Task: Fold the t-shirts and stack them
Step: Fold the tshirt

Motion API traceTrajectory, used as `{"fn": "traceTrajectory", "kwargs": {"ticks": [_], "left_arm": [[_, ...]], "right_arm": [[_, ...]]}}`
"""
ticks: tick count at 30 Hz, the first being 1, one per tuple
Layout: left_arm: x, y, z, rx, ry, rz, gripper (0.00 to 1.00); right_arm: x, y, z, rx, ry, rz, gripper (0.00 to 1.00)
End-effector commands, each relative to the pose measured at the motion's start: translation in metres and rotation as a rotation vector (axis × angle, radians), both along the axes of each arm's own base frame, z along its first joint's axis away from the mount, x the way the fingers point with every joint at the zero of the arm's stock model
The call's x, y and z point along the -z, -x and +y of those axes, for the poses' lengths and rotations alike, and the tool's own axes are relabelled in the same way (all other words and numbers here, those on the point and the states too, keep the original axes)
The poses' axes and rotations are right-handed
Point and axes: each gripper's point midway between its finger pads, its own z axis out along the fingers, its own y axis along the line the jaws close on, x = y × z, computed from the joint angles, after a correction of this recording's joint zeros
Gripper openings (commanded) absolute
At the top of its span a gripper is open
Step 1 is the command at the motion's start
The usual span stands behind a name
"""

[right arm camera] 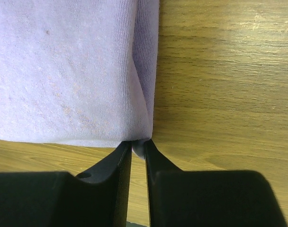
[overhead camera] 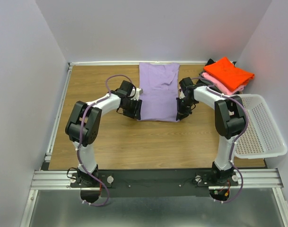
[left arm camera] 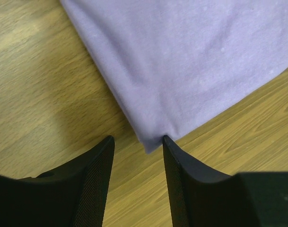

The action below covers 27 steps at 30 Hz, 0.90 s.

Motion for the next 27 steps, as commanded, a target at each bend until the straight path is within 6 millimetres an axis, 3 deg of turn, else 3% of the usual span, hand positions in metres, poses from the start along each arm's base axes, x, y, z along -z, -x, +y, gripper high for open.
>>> {"fn": "traceTrajectory", "kwargs": {"ticks": [1,4,12,15,17,22,25,27], "left_arm": [[0.015,0.012,-0.013,0.037,0.000,0.057,0.54],[0.018,0.014,-0.014,0.035,-0.016,0.070,0.52],[0.029,0.028,-0.005,0.004,-0.068,0.122,0.29],[0.029,0.035,0.000,-0.007,-0.078,0.133,0.25],[0.028,0.038,0.001,-0.004,-0.071,0.125,0.25],[0.026,0.039,-0.002,0.011,-0.050,0.114,0.10],[0.025,0.039,-0.002,0.021,-0.049,0.110,0.01],[0.023,0.039,-0.001,0.020,-0.052,0.102,0.00]], "right_arm": [[0.024,-0.003,-0.010,-0.019,0.060,-0.022,0.22],[0.023,-0.002,-0.010,-0.018,0.060,-0.023,0.22],[0.020,-0.001,-0.012,-0.015,0.066,-0.030,0.20],[0.019,-0.002,-0.013,-0.015,0.065,-0.034,0.19],[0.018,-0.002,-0.012,-0.015,0.064,-0.036,0.15],[0.012,0.001,-0.011,-0.023,0.050,-0.037,0.04],[0.001,0.006,-0.012,-0.034,0.044,-0.037,0.02],[-0.005,0.013,-0.013,-0.047,0.043,-0.027,0.02]]}}
